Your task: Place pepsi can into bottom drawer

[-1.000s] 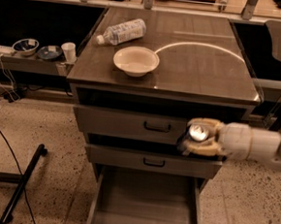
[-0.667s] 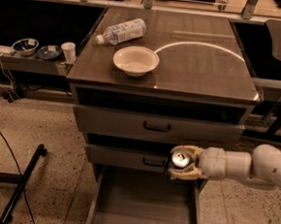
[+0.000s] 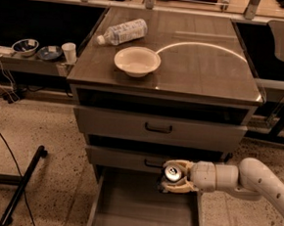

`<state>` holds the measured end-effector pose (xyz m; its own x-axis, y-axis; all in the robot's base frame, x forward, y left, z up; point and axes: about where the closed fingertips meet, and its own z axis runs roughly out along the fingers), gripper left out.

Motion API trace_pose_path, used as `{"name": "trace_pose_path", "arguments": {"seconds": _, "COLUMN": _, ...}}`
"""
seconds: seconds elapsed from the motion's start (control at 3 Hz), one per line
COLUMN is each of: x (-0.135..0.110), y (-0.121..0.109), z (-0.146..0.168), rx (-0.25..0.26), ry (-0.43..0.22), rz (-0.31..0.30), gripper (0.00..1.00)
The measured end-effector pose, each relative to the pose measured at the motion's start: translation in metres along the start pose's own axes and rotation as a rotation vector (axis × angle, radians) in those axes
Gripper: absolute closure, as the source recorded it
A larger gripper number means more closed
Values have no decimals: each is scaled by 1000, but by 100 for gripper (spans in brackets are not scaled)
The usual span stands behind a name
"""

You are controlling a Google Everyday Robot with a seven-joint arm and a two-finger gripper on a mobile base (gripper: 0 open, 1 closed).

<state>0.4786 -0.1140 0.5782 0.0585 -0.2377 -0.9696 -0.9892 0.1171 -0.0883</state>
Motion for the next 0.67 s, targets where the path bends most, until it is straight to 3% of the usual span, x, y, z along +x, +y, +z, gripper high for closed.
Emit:
{"name": "trace_pose_path", "arguments": {"seconds": 0.33, "x": 51, "y": -7, "z": 17, "rx": 38, "ry": 8, "rz": 54, "gripper": 100}}
{"name": "trace_pose_path", "arguments": {"seconds": 0.67, "x": 179, "y": 10, "z": 69, "rx": 41, "ry": 46, "rz": 128, "gripper": 100}}
